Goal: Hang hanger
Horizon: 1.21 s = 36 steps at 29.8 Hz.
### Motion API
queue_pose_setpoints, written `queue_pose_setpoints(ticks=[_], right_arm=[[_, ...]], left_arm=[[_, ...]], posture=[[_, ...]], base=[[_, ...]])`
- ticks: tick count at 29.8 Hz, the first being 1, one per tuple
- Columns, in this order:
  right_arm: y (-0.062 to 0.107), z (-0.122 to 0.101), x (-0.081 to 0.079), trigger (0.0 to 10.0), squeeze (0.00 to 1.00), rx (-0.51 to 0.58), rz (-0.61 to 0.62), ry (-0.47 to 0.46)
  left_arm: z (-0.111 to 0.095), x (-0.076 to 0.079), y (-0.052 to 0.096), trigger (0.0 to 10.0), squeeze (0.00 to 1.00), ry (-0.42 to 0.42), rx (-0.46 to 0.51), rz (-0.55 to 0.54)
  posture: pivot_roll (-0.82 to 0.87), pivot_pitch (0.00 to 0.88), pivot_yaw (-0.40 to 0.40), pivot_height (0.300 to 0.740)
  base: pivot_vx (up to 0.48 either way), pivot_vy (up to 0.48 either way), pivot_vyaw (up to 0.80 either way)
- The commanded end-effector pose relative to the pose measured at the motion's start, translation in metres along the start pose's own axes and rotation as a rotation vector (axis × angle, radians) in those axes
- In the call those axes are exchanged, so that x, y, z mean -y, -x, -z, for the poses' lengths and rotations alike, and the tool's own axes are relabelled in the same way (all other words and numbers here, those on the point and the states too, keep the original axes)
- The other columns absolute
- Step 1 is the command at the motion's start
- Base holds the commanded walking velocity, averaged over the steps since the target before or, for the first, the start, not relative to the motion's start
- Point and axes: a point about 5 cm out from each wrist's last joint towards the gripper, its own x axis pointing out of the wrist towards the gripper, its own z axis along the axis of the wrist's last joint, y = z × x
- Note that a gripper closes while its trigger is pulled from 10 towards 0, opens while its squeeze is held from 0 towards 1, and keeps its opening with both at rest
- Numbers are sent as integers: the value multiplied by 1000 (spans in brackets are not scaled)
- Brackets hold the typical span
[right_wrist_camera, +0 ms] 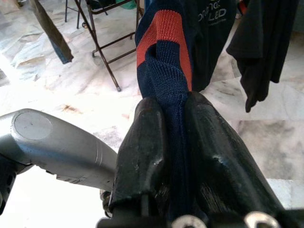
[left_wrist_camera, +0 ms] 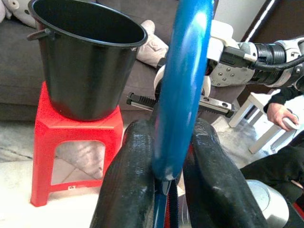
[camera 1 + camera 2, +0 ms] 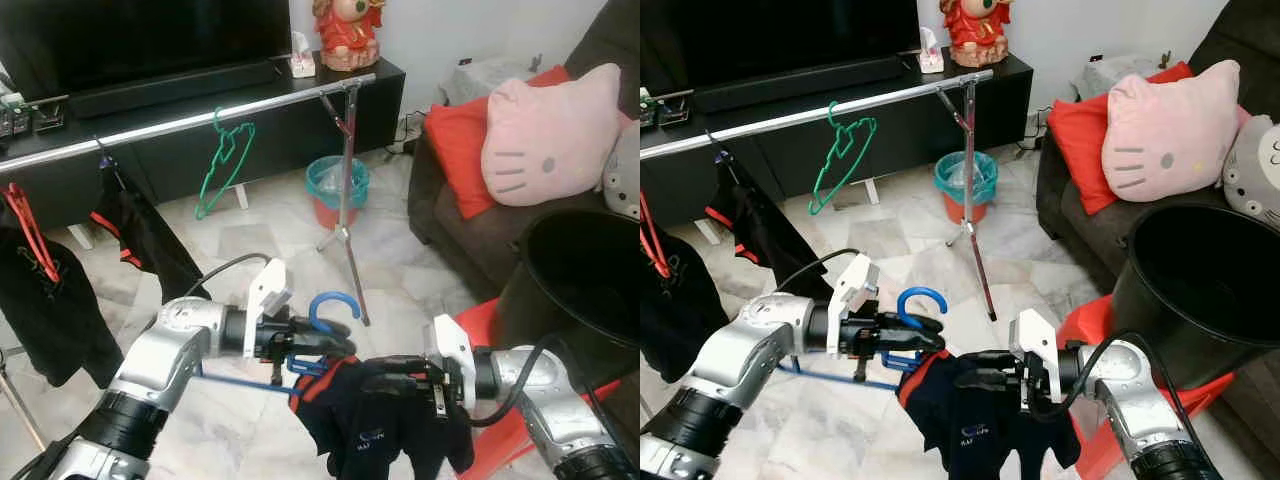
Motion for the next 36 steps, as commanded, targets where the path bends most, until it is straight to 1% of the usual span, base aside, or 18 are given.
queue_pose_setpoints(ticks=[1, 7, 9, 10, 16, 17, 22, 24, 25, 27, 28, 29, 31, 32, 33, 34, 35, 36], right_arm=[[0, -4, 3, 0, 0, 7, 12, 21], [1, -3, 4, 0, 0, 3, 18, 21], [1, -2, 4, 0, 0, -5, 23, 22], [2, -1, 4, 0, 0, -13, 30, 22], [4, 2, 4, 0, 0, -18, 36, 17], [4, 2, 4, 0, 0, -20, 37, 17], [4, 3, 5, 0, 0, -24, 44, 20], [5, 4, 6, 0, 0, -23, 58, 20], [5, 4, 6, 0, 0, -23, 58, 20], [5, 4, 5, 0, 0, -24, 58, 19], [6, 5, 5, 0, 0, -25, 58, 19], [6, 5, 5, 0, 0, -29, 58, 20], [7, 6, 5, 0, 0, -31, 59, 21], [7, 6, 6, 0, 0, -34, 65, 23], [8, 7, 7, 0, 0, -45, 98, 45], [9, 7, 8, 3961, 0, -50, 113, 50], [9, 7, 9, 7020, 0, -48, 122, 55], [12, 6, 12, 10000, 0, -42, 151, 57]], left_arm=[[-3, -1, 1, 10000, 1000, -16, 7, 7], [-4, -3, 6, 10000, 1000, -18, 3, -6], [-4, -5, 10, 10000, 1000, -22, -5, -27], [-4, -8, 15, 10000, 1000, -26, -8, -53], [-5, -15, 28, 10000, 1000, -36, -14, -124], [-5, -17, 33, 10000, 1000, -34, -11, -144], [-4, -18, 39, 10000, 1000, -29, -13, -162], [-3, -20, 48, 10000, 1000, -28, -19, -190], [-3, -20, 48, 10000, 1000, -28, -19, -190], [-2, -23, 54, 10000, 1000, -37, -31, -224], [-2, -25, 57, 10000, 925, -42, -33, -244], [-2, -28, 61, 10000, 0, -51, -35, -280], [-2, -29, 63, 10000, 0, -53, -36, -295], [-1, -32, 67, 10000, 0, -43, -31, -335], [3, -40, 78, 10000, 0, -22, -11, -438], [6, -44, 85, 10000, 0, -22, -15, -503], [7, -47, 91, 10000, 0, -24, -15, -565], [8, -57, 105, 10000, 0, -33, 3, -730]], posture=[[5, 57, 36, 740], [6, 56, 35, 740], [5, 51, 37, 740], [7, 48, 36, 740], [11, 41, 36, 740], [11, 41, 36, 740], [11, 41, 36, 740], [10, 27, 37, 740], [10, 27, 37, 740], [12, 23, 37, 740], [12, 19, 37, 740], [12, 19, 37, 740], [12, 19, 37, 740], [6, 5, 40, 740], [4, 1, 41, 740], [2, 0, 41, 740], [4, 0, 40, 740], [4, 0, 40, 740]], base=[[0, 0, 0], [0, 0, 0], [0, 0, 0], [0, 0, 0], [0, 0, 0], [0, 0, 0], [0, 0, 0], [0, 0, 0], [0, 0, 0], [0, 0, 0], [0, 0, 0], [0, 0, 0], [0, 0, 0], [0, 0, 0], [0, 0, 0], [0, 0, 0], [0, 0, 0], [0, 0, 0]])
